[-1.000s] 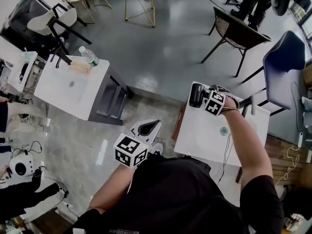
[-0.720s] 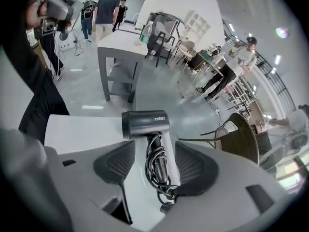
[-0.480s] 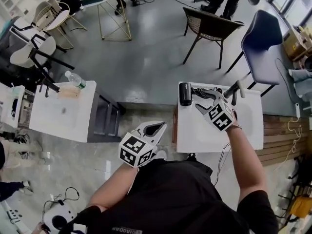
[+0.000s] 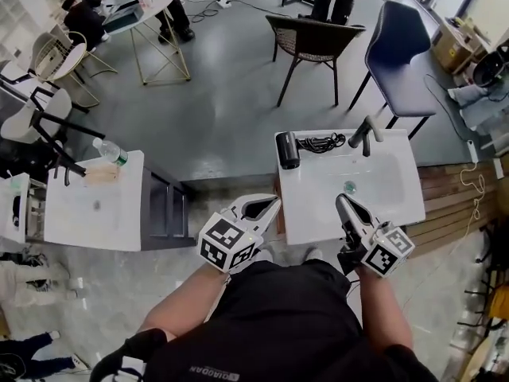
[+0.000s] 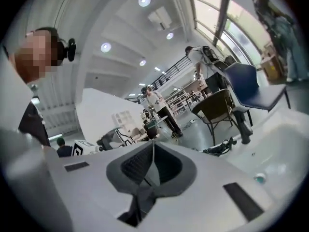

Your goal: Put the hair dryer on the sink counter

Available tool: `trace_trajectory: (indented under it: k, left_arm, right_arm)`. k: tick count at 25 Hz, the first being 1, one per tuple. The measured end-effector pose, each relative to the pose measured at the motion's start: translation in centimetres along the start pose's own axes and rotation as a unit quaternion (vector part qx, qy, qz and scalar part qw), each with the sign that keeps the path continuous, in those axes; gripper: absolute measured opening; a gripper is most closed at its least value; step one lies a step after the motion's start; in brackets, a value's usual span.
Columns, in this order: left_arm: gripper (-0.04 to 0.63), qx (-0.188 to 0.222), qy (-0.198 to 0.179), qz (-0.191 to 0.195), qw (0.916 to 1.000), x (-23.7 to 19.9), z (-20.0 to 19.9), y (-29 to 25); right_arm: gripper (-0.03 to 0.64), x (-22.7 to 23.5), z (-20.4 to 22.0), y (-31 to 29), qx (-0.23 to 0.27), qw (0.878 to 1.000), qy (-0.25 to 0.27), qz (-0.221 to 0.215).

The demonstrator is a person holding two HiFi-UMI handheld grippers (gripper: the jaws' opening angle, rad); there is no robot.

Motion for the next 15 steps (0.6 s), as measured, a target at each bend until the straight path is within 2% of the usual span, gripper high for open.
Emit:
trace_trajectory:
  k: [1,3,9,15]
  left_arm:
    - [0.0,0.001,-0.003,0.006,1.0,0.4,-0.1,-0.3]
    - [0.0,0.003,-0.007,0.013,0.9999,1.4,-0.2,-0.9]
    - [0.0,0.011,0.0,0.01,0.9999,4.7,-0.1,-2.7]
    - [0.0,0.018,0.002,-0.015,0.9997,9.2,0.7,-5.3]
  right_arm:
    - [0.009,0.1,0.4,0.7,0.002,1.0,-0.016,-0.002]
    - [0.006,0.2,1.2,1.9,0.0,1.0,-0.014,0.001]
    - [0.005,0.1,1.1,5.1,-0.006,0.999,0.049,0.0]
    - [0.005,1.5,0.3,9.7,-0.005,0.995,0.096,-0.01]
Point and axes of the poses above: the fingertips, and each gripper's own axes: y backward along the fingers, x to its right, z out of its underside, the point moved 5 cm from there along y, backward along the fingers, and after that the axes turned 12 degrees about z, right-handed, at the moved point
